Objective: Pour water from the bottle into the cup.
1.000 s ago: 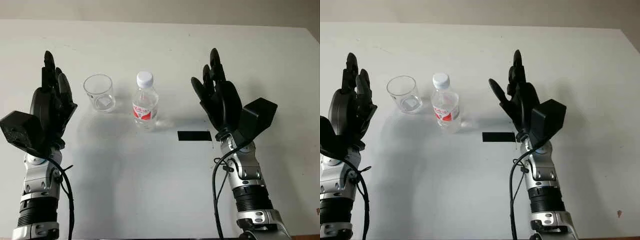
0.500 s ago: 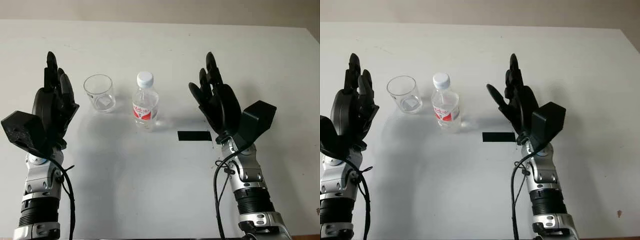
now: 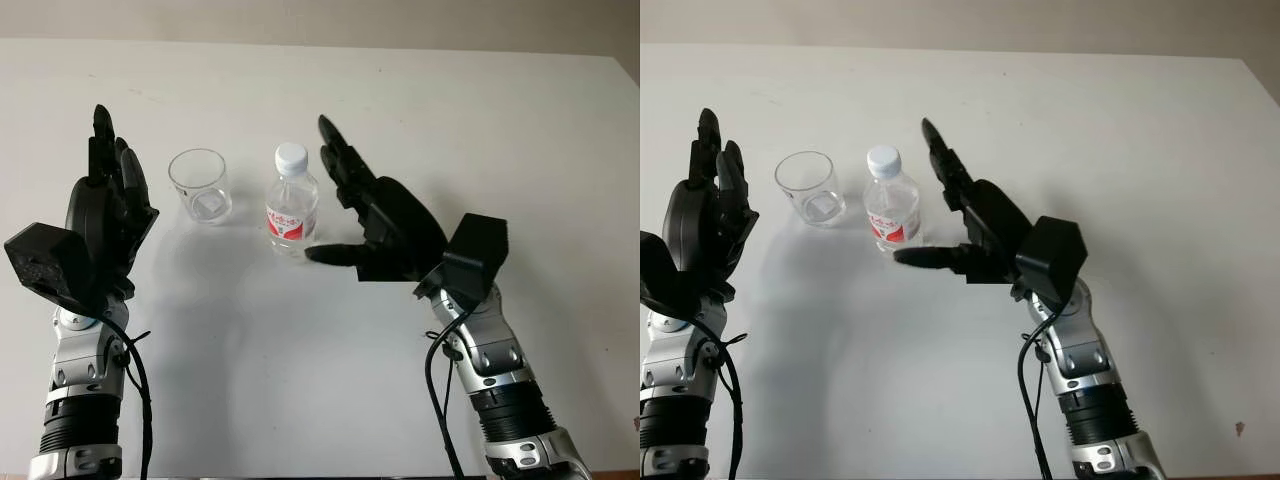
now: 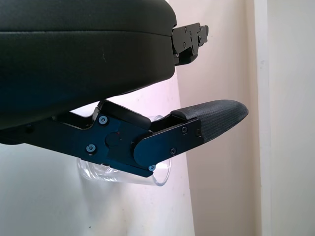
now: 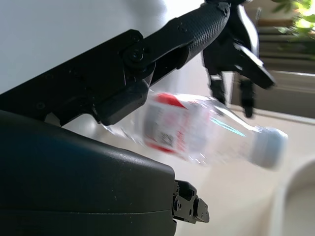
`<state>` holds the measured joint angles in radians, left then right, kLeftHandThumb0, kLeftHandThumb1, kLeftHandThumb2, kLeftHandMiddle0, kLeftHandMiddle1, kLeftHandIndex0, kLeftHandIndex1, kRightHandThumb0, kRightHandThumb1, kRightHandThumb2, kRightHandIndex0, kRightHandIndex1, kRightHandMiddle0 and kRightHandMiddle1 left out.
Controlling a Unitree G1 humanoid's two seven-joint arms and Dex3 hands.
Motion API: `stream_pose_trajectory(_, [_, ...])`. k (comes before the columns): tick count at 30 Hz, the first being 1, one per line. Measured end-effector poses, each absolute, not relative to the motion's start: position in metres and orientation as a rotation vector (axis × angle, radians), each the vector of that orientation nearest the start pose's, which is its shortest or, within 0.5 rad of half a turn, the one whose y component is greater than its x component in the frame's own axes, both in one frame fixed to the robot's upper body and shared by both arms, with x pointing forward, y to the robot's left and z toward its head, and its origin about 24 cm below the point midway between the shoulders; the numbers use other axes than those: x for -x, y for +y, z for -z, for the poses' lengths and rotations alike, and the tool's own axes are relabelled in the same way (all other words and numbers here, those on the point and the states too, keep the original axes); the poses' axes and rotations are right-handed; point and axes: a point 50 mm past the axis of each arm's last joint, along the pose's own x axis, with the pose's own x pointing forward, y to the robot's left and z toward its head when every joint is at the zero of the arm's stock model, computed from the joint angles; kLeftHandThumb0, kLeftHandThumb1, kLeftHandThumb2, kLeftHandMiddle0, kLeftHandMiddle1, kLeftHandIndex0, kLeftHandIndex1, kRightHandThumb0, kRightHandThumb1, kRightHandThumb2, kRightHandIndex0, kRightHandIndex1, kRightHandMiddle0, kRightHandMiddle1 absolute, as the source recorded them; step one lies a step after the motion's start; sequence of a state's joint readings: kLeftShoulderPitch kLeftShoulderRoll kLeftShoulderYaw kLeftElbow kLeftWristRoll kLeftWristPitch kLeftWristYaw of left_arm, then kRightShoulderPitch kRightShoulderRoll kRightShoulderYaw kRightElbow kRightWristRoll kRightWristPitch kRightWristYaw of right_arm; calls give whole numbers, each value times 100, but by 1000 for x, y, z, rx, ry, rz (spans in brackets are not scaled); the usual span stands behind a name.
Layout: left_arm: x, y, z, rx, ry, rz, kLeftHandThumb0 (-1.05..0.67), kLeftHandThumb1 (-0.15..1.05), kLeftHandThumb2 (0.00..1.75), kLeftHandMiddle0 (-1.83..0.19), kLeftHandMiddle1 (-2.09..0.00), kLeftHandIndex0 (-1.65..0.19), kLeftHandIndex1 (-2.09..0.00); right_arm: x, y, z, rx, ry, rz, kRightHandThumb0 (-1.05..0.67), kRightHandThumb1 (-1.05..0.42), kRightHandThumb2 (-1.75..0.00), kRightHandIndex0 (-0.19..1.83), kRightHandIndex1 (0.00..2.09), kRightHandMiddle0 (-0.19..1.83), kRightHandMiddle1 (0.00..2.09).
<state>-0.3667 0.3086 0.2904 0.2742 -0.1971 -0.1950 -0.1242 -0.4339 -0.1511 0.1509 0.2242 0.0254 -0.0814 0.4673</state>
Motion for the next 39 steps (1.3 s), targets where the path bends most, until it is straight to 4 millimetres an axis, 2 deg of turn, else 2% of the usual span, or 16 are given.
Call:
stream_pose_trajectory(4, [-309,257,-127,-61,-351,-131,-75,105,75,19,0,19,0,-322,-82,-98,232,-197,-702,-104,-86,-7,-19,0,-19,0])
stream_pose_trajectory(9, [-309,257,-126,-60,-347,-133,-75,105,77,19,-1,19,0,-329,-66,-93,200,-185,-694,-103,-88,-6,-19,0,-19,0])
stream_pose_trajectory(14, [-310,258,-125,-59,-346,-135,-77,105,75,19,0,19,0,-337,-54,-86,98,-126,-659,-101,-86,-5,-19,0,-19,0])
stream_pose_trajectory(21, [-310,258,-124,-61,-345,-138,-78,105,75,19,0,19,0,-344,-39,-89,15,-110,-650,-93,-85,-5,-19,0,-19,0])
stream_pose_trajectory(27, [-310,260,-124,-66,-343,-151,-78,105,75,19,0,19,0,-346,-42,-92,8,-152,-588,-76,-83,-4,-19,0,-19,0])
stream_pose_trajectory(32, [-310,260,-124,-69,-344,-152,-79,105,74,19,0,19,0,-346,-42,-93,12,-163,-570,-70,-80,-4,-19,0,-18,0])
stream_pose_trajectory(34, [-310,261,-125,-70,-345,-154,-78,105,74,19,-1,19,0,-346,-41,-94,11,-165,-584,-65,-79,-3,-12,3,-10,3])
stream_pose_trajectory(35, [-310,261,-125,-71,-345,-157,-78,105,74,19,-2,19,0,-346,-40,-95,12,-165,-596,-63,-78,-4,-11,25,-13,41])
stream_pose_trajectory(36, [-310,261,-125,-71,-346,-159,-78,105,74,19,-2,19,0,-346,-39,-96,16,-167,-608,-59,-77,-5,-16,104,-17,127])
stream_pose_trajectory(37, [-310,261,-125,-70,-348,-159,-78,105,74,19,-1,19,0,-347,-38,-97,20,-168,-621,-53,-77,-5,-17,155,-18,167])
stream_pose_trajectory(38, [-310,261,-126,-70,-352,-159,-77,105,74,19,-1,19,0,-347,-37,-99,27,-172,-633,-45,-78,-6,-2,187,3,192])
stream_pose_trajectory(39, [-311,260,-127,-70,-357,-159,-77,105,74,19,-1,19,0,-347,-36,-100,41,-180,-645,-39,-79,-6,18,198,25,201])
